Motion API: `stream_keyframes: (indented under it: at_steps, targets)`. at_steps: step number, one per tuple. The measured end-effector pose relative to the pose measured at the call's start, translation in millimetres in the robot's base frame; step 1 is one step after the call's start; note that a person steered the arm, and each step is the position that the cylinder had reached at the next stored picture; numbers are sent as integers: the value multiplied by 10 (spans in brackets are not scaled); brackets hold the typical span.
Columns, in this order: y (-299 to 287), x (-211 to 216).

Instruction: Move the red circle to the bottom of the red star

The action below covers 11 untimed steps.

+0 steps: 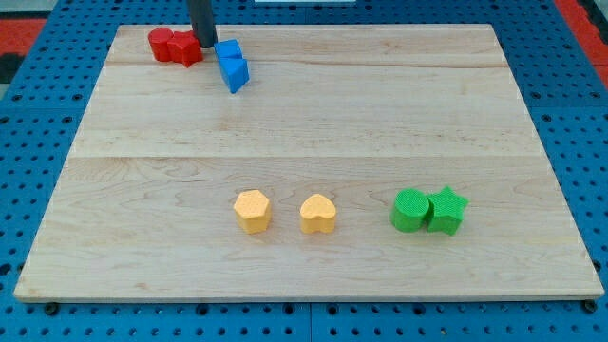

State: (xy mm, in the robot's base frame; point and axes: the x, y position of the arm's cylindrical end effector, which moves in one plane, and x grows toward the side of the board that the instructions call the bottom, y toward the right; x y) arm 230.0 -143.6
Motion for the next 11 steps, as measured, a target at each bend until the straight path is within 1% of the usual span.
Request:
stream_keyframes:
  at_steps: [1, 2, 4, 5, 6, 7, 9, 10, 11]
  targets:
    - [138, -43]
    - [162, -385]
    - [-338, -389]
    - [-868, -390]
    - [-812, -279]
    - [-757, 71]
    - [-708, 943]
    - [-675, 850]
    - [-726, 1110]
